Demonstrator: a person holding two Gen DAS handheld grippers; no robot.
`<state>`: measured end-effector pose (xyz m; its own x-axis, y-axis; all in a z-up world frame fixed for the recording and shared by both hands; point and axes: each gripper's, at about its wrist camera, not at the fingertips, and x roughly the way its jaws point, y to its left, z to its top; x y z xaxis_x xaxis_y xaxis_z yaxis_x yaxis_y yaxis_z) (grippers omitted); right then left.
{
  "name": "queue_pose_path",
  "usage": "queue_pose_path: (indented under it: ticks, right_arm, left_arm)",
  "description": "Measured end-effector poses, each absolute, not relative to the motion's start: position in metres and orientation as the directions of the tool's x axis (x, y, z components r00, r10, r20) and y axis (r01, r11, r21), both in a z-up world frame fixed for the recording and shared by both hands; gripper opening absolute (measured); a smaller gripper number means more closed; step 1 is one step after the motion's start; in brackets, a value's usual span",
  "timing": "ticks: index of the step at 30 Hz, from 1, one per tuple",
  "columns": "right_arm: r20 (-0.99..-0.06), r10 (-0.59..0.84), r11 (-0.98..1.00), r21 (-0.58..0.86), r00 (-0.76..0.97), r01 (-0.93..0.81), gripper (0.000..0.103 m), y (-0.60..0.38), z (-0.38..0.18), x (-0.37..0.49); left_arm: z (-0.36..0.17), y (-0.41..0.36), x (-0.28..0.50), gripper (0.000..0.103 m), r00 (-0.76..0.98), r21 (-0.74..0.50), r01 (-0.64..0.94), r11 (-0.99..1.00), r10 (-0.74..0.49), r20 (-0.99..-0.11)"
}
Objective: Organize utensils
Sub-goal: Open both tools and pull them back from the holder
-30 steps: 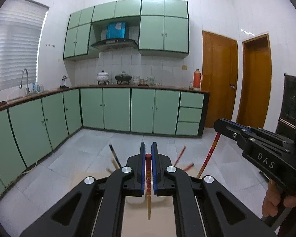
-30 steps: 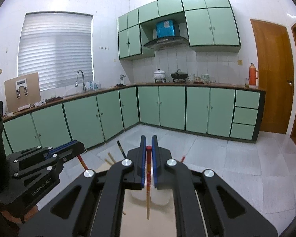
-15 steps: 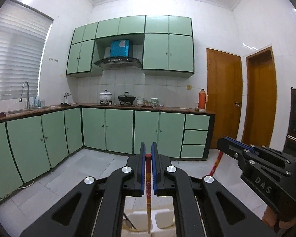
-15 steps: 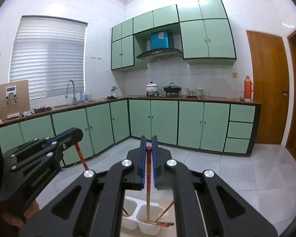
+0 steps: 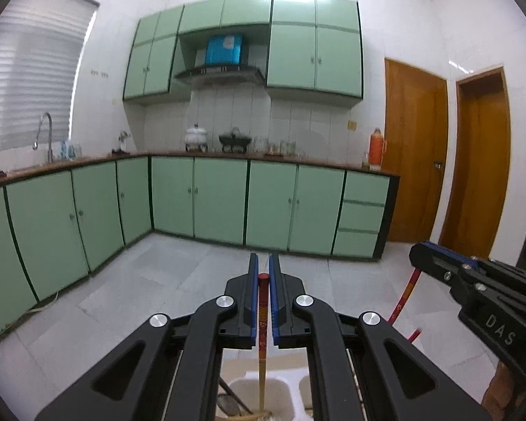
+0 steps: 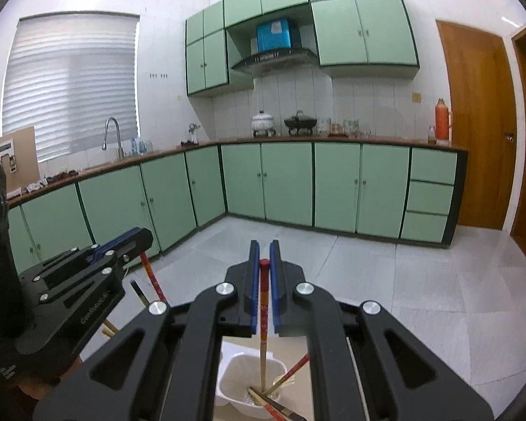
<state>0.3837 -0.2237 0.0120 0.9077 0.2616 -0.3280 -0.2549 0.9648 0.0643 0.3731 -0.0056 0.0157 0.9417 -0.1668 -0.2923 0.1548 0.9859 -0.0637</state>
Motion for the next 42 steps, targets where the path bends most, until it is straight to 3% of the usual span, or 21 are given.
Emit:
queue_pose_path:
  ticks: [3,8,14,22,25,31,42]
  right_arm:
    - [-0.357,0.271,0.962,0.074,0.894,-0.263,0.009,-0.221,0.001,0.385]
    - [-0.364,0.255,0.967,0.078,0.896,-0.243,0.025,-0.225,-0.011,0.374]
    - [-0.290,0.239,0.971,0.095,0.927,-0.220,0.039,-0.240,0.003,0.339]
    - [-0.211,0.198,0.979,0.083,0.957,-0.184,0.076,-0.258,0.019,0.276]
    - [-0.212,0.177,0.984,0.072,0.961,-0.165,0.083,-0.261,0.014,0.253]
    - [-0.271,0.175,0.981,0.124,0.946,-0.146,0.094,-0.271,-0.003,0.215]
    - [-0.335,0.243,0.966,0.168,0.910,-0.196,0.098,-0.269,-0.009,0.167]
  left_arm:
    - [-0.001,-0.002,0.377,0.007,0.925,-0.059,0.155,0.986,-0.166,-0.342]
    - [-0.012,0.008,0.368,0.032,0.913,-0.076,0.146,0.986,-0.164,-0.375]
    - [0.002,0.017,0.340,0.055,0.928,-0.079,0.120,0.990,-0.140,-0.346]
    - [0.023,0.022,0.284,0.086,0.950,-0.054,0.104,0.993,-0.115,-0.291]
    - [0.026,0.028,0.258,0.097,0.952,-0.085,0.092,0.992,-0.112,-0.286]
    - [0.020,0.034,0.221,0.097,0.944,-0.098,0.067,0.993,-0.095,-0.315]
    - [0.011,0.031,0.164,0.097,0.935,-0.017,0.067,0.998,-0.069,-0.349]
